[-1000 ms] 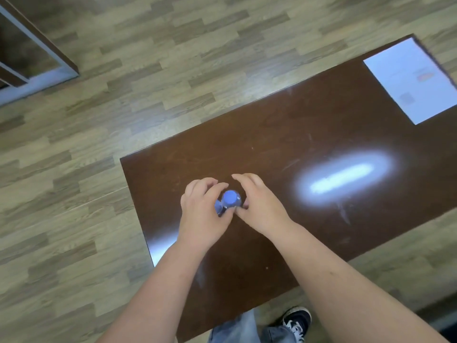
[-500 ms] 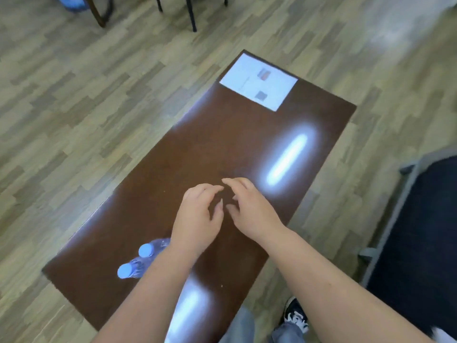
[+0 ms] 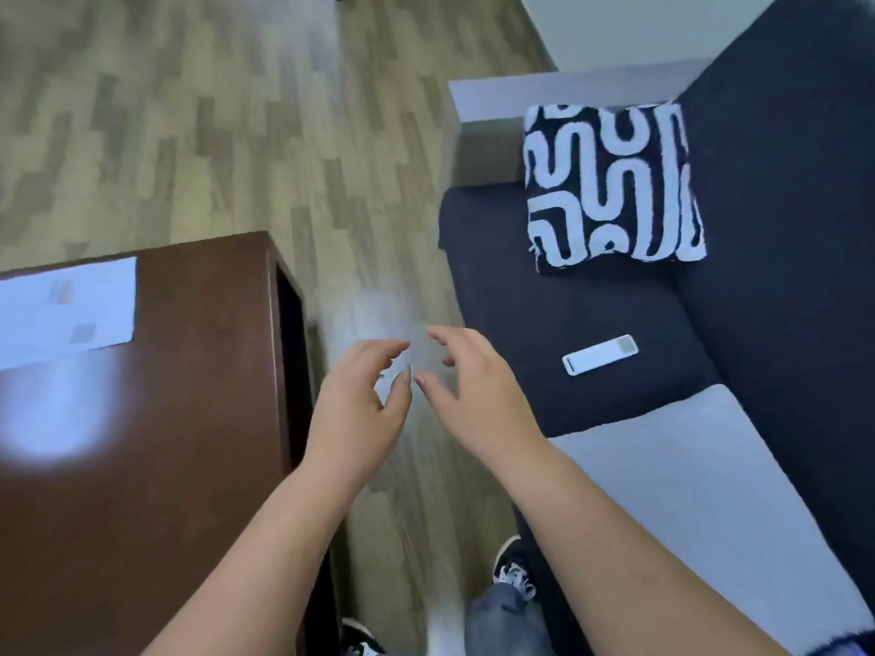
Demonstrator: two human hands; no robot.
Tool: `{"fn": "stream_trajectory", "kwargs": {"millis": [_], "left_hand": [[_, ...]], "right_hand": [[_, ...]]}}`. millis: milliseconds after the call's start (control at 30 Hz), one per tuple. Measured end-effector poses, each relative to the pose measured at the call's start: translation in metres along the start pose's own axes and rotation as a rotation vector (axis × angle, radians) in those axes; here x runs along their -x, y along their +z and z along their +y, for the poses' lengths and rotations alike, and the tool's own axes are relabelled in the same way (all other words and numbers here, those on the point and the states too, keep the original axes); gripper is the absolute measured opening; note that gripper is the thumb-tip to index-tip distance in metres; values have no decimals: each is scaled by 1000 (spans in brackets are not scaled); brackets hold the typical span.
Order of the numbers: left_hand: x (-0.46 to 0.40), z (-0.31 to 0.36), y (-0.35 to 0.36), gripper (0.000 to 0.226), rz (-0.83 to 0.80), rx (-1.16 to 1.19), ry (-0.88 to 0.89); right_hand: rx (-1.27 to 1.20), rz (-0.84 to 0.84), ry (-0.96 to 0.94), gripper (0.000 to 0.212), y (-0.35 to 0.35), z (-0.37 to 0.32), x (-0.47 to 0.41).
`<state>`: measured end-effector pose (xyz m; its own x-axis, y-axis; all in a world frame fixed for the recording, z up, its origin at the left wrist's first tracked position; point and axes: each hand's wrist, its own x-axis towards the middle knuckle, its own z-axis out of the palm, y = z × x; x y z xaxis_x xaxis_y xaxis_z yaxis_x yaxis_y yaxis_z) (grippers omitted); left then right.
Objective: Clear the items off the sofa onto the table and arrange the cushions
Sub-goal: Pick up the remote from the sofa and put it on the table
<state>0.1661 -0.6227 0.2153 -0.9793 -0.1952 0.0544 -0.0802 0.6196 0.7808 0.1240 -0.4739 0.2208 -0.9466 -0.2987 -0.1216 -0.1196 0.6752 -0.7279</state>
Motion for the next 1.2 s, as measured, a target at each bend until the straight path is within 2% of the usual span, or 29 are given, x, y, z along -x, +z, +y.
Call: {"fn": "stream_trajectory", "kwargs": {"millis": [233, 400, 633, 833, 967, 1067, 1200], "left_hand": [[-42, 87, 159, 33, -283, -47, 189], [-60, 118, 265, 29, -430, -133, 223], [-86, 86, 384, 29, -609, -400, 175], [-126, 36, 459, 33, -578, -643, 163], [-138, 9, 483, 51, -613, -768, 131], [-139, -1, 495, 49, -658, -793, 157], [-136, 1, 500, 47, -718, -769, 120]], "right_hand": [[-117, 213, 223, 45, -106, 132, 17], [-113, 259, 384, 42, -148, 223, 30], [-78, 166, 578, 47, -136, 312, 21], [-102, 10, 678, 54, -98, 375, -17], [-140, 45, 825, 54, -92, 405, -45], [-81, 2, 951, 50, -94, 412, -62], [-88, -50, 1008, 46, -84, 421, -79]]}}
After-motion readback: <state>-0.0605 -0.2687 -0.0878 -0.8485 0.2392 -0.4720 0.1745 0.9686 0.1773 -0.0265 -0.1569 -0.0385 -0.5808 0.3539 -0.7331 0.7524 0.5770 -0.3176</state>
